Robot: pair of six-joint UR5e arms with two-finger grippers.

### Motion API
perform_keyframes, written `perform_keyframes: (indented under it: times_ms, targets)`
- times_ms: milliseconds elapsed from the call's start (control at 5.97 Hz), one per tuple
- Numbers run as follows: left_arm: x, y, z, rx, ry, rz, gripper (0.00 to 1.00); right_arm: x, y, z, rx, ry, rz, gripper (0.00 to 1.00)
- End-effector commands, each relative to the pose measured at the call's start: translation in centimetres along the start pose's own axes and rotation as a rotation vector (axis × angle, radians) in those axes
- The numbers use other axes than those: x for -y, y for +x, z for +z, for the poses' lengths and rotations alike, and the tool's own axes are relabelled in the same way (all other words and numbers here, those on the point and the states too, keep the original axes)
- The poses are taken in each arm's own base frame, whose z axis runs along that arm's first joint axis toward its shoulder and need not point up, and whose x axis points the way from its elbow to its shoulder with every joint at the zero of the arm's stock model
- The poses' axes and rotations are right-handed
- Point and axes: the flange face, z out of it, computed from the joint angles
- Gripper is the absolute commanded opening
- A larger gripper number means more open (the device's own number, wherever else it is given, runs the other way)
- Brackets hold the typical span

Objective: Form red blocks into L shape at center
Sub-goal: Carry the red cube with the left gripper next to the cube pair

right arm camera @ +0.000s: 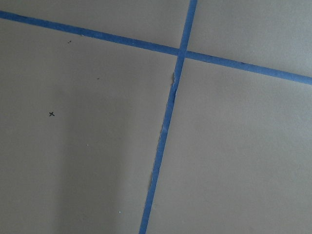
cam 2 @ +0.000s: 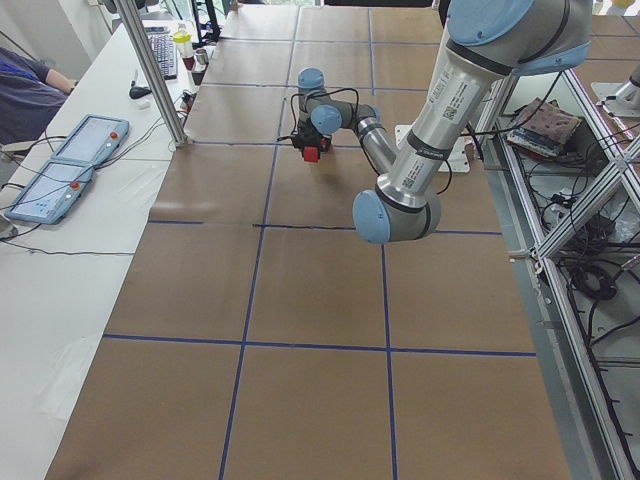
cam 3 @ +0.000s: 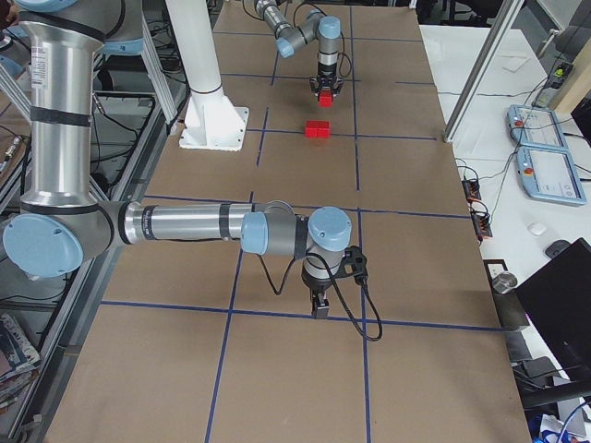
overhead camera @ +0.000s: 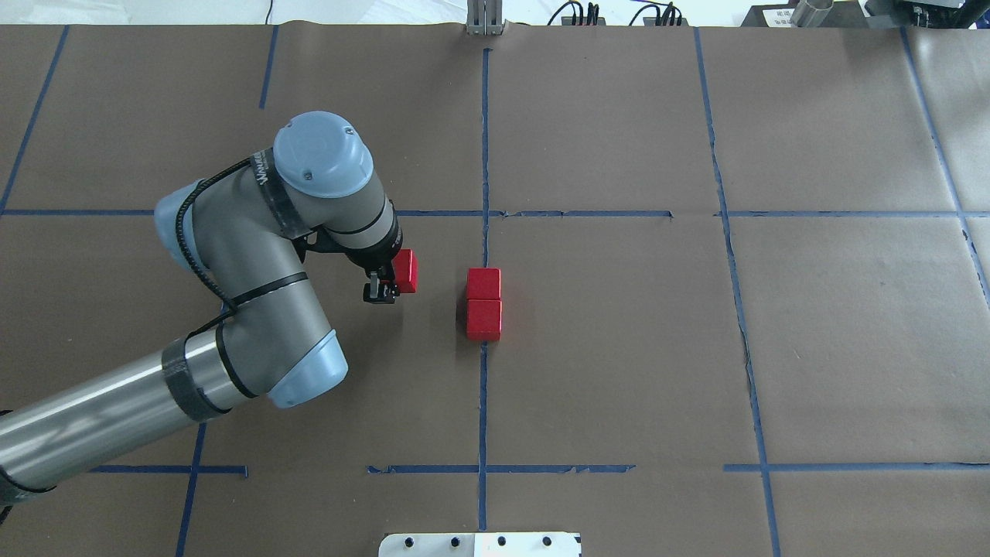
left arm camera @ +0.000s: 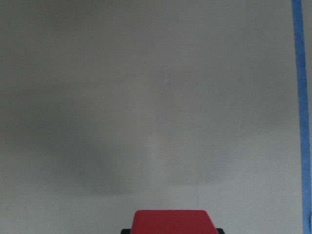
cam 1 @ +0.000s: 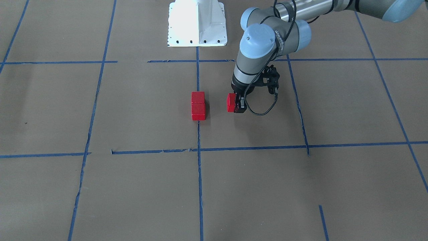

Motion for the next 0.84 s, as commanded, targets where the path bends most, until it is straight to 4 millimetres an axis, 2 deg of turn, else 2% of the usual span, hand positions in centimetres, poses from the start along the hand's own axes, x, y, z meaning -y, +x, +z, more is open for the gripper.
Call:
perform_keyframes:
  times_ms: [0, 335, 503, 670]
  targets:
    - [-3.5, 0.0, 2.7, 0.008, 0.038, -0.031, 0.34, 0.0, 0.0, 0.0, 0.0, 0.0, 0.0, 0.99]
    - [-5.0, -1.4, 3.1, 0.014, 0.031, -0.013, 0.4, 0.0, 0.1, 0.1, 0.0, -0.002, 0.002, 0.99]
    - [-5.1, -1.4, 3.1, 0.015, 0.03, -0.011, 0.4, 0.0, 0.1, 0.1, 0.0, -0.002, 0.002, 0.99]
    - [-6.5, -1.1, 3.6, 0.02, 0.039, -0.013, 0.4, 0.0, 0.1, 0.1, 0.0, -0.002, 0.002, 0.99]
